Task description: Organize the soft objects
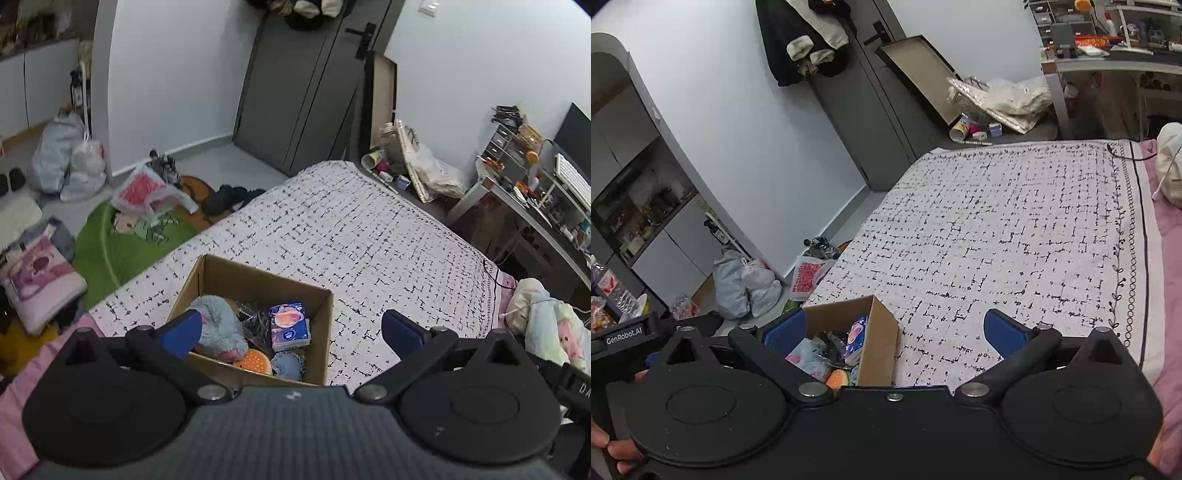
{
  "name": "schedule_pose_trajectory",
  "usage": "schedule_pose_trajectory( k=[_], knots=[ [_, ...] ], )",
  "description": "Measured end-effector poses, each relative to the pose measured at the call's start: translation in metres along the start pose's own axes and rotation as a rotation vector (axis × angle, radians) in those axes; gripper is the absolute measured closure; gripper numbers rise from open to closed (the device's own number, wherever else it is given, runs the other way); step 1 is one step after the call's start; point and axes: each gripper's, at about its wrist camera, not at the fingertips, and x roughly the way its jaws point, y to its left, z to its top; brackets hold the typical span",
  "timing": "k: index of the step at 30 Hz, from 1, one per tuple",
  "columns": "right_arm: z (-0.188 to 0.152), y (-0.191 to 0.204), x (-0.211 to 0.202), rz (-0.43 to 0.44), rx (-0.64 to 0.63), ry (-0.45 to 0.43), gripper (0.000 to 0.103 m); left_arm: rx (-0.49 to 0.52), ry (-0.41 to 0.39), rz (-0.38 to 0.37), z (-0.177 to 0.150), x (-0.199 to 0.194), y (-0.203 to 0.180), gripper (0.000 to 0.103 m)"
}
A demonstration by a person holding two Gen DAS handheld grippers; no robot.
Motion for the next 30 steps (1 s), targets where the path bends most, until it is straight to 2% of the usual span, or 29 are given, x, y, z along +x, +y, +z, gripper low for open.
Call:
schedule_pose_trajectory(
  k=[6,13,24,30],
  knots=[
    [-0.003,0.002,-0.022,0.001,-0.026,-0.033,0.000,0.049,-0.017,0.027,-0.011,-0.015,-0.012,0.000],
    [-0.012,0.006,-0.036,-0.029,-0.070,-0.035,0.000,0.102,-0.036,0.021,-0.024,-0.028,-0.027,0.000],
    [-0.021,0.005,-0.057,-0.021,-0.084,-0.042,0.000,0.141,-0.003,-0.009,-0.044,-0.031,-0.040,0.000],
    [-0.027,0.006,-0.060,-0.015,-0.121,-0.027,0.000,0.163,0.019,0.013,-0.054,-0.024,-0.045,0.000]
  ],
)
